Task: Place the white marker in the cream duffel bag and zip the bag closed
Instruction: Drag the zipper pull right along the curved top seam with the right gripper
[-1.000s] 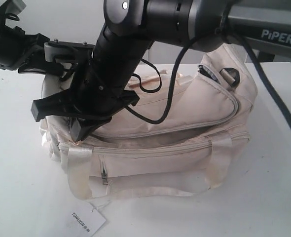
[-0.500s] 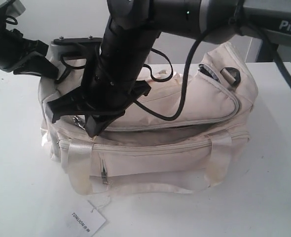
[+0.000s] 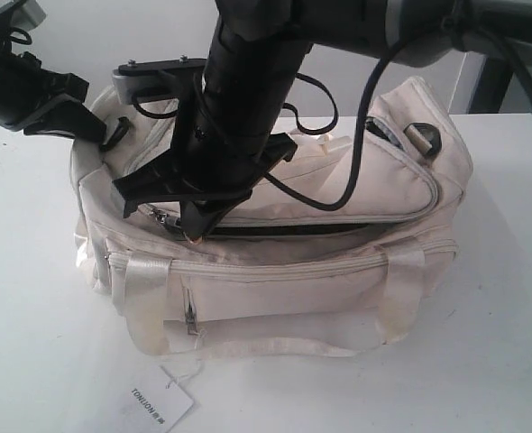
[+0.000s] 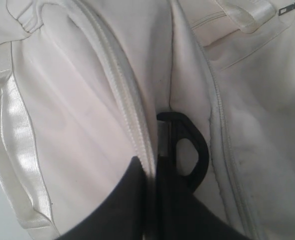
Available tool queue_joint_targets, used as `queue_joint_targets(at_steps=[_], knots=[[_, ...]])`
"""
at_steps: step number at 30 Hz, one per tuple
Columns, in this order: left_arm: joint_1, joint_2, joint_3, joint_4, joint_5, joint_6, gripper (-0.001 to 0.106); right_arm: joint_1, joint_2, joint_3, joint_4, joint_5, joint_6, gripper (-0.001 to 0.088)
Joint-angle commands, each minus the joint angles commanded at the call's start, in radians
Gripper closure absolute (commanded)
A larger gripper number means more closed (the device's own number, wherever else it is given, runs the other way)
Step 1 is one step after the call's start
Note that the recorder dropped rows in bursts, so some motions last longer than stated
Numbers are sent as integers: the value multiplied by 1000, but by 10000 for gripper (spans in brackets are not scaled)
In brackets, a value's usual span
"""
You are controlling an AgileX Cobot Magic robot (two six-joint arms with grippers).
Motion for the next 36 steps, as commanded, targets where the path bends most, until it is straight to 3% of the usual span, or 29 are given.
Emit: queue_joint_targets(at_steps=[9, 22, 36], knots=[[0, 0, 0, 21, -6, 0, 1053, -13, -31, 0, -45, 0, 0, 868], [0, 0, 0, 96, -35, 0, 1053, -93, -66, 0, -40, 0, 6, 868], [0, 0, 0, 96, -84, 0, 1053, -163, -92, 0, -44, 0, 6, 868]])
